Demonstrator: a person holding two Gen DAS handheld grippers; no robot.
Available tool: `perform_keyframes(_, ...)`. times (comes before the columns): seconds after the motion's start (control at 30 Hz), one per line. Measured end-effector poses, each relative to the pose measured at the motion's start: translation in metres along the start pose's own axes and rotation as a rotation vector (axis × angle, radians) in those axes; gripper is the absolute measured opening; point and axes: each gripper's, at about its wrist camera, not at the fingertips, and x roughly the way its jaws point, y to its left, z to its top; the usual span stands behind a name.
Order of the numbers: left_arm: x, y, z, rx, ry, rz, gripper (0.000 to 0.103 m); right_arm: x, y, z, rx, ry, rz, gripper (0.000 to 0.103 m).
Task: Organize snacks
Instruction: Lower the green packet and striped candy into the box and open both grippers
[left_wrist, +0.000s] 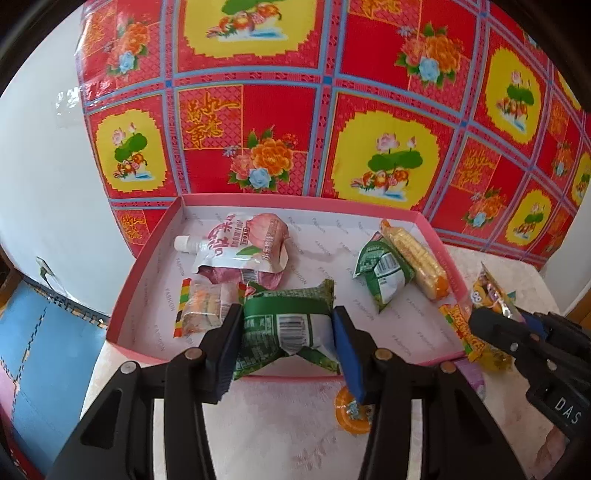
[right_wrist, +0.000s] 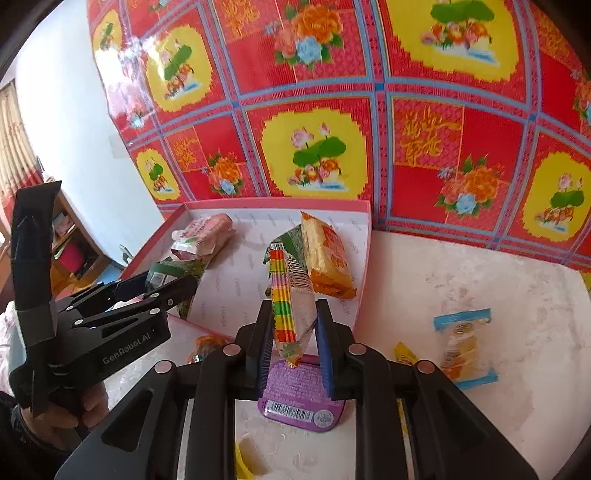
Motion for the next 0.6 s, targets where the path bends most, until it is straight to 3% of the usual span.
perform_keyframes(0.6, 0.037, -0.002, 0.002, 0.023, 0.069, 0.032, 0.055, 0.039, -0.008, -0.001, 0.044, 0.046, 0.009, 0.023)
